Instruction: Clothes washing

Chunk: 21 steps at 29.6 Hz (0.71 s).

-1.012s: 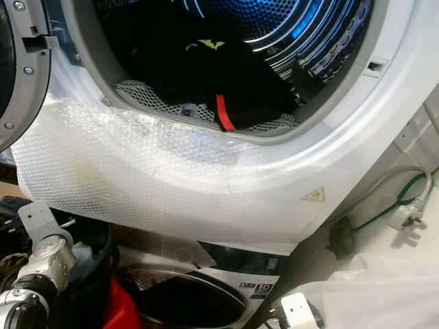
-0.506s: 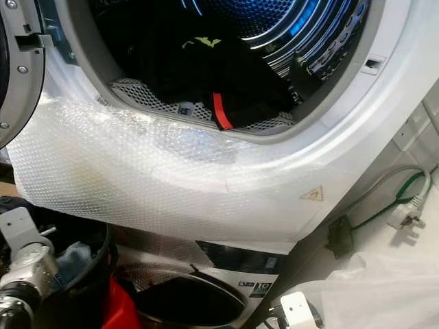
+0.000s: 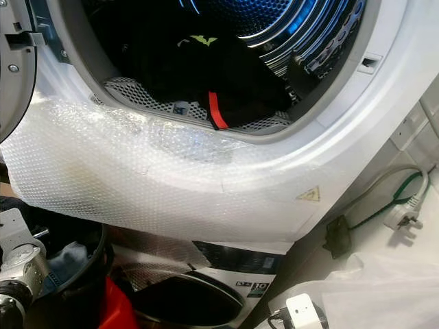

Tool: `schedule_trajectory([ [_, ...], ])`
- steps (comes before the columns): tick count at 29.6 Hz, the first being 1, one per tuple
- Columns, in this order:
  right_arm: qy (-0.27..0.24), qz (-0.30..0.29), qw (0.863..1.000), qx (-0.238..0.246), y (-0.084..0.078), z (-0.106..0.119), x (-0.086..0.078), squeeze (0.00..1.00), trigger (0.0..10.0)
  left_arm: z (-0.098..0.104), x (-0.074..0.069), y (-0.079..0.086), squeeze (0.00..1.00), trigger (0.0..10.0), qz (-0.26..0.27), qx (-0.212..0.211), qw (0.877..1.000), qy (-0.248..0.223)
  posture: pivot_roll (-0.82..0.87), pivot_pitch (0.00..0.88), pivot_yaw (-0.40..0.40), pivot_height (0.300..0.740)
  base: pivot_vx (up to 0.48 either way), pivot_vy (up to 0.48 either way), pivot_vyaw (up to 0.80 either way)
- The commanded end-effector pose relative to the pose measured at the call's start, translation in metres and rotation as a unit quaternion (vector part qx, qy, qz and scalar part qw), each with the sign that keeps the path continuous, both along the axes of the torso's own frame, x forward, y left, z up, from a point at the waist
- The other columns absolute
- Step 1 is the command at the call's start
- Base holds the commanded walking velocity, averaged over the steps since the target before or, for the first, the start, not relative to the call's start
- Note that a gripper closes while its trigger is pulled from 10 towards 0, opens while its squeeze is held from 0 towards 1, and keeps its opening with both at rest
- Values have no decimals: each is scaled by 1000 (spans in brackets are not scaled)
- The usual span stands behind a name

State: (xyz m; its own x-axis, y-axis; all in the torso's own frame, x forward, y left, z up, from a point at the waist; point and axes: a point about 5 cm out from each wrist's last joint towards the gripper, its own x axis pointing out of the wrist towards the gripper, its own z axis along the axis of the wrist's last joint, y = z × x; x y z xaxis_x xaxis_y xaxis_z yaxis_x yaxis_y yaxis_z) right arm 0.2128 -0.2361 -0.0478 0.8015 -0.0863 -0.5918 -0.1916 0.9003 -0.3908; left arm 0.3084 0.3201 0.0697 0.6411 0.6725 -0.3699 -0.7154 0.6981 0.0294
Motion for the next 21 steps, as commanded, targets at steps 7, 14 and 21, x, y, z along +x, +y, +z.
schedule_trajectory([
  [7,-3,-8,1000,-20,-27,5,-10,0,10000,4,3,5,0,10000,-22,10,999,23,-187,0,-216,740,0,0,0],
  [14,-25,-4,999,22,-31,12,-7,0,10000,6,-1,12,0,10000,-18,23,999,31,-193,0,-223,740,0,0,0],
  [21,-42,31,996,73,-15,16,2,0,10000,8,-6,21,0,10000,5,47,998,43,-198,0,-230,740,0,0,0],
])
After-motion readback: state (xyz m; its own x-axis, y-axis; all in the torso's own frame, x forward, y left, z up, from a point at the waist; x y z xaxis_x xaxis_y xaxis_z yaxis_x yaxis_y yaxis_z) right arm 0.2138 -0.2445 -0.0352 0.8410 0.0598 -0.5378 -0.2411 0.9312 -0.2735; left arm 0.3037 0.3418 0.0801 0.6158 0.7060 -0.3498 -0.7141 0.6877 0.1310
